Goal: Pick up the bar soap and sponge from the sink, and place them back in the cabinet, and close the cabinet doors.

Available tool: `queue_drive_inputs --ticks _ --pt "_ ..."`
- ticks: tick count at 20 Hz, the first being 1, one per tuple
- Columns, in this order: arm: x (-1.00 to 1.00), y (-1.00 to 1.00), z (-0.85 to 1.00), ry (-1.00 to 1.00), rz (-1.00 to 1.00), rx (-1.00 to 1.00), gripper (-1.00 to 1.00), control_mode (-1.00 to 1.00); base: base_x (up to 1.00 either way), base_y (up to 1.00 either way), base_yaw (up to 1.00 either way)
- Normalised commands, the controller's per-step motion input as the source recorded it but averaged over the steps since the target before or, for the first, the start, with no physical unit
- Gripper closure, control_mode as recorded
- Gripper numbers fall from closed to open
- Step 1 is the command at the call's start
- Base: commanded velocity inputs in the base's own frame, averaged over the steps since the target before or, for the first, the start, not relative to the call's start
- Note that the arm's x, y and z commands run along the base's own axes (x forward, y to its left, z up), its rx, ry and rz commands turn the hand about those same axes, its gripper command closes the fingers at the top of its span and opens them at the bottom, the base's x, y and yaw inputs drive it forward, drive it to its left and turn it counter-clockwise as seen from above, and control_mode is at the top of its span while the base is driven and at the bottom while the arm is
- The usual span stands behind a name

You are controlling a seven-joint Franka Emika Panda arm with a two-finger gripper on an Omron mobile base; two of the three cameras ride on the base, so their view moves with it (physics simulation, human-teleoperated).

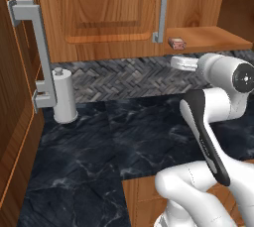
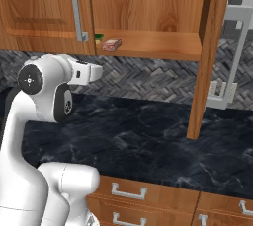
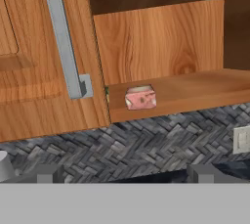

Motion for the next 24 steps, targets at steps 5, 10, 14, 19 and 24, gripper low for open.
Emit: queue_drive_inputs --ticks 5,10,14,19,24 --pt "-0.65 -0.24 0.02 0.06 0.00 0.00 -1.00 -1.00 0.00 0.00 0.00" --pt "-0.64 -0.31 0.00 0.00 0.00 0.00 -1.00 -1.00 0.00 0.00 0.00" --pt "-0.50 -0.29 0.00 -0.01 0.00 0.00 -1.00 -1.00 0.00 0.00 0.00" --pt "-0.51 -0.28 0.02 0.00 0.00 0.00 -1.00 -1.00 0.00 0.00 0.00" --pt "-0.58 -0.26 0.03 0.00 0.00 0.00 -1.00 -1.00 0.00 0.00 0.00"
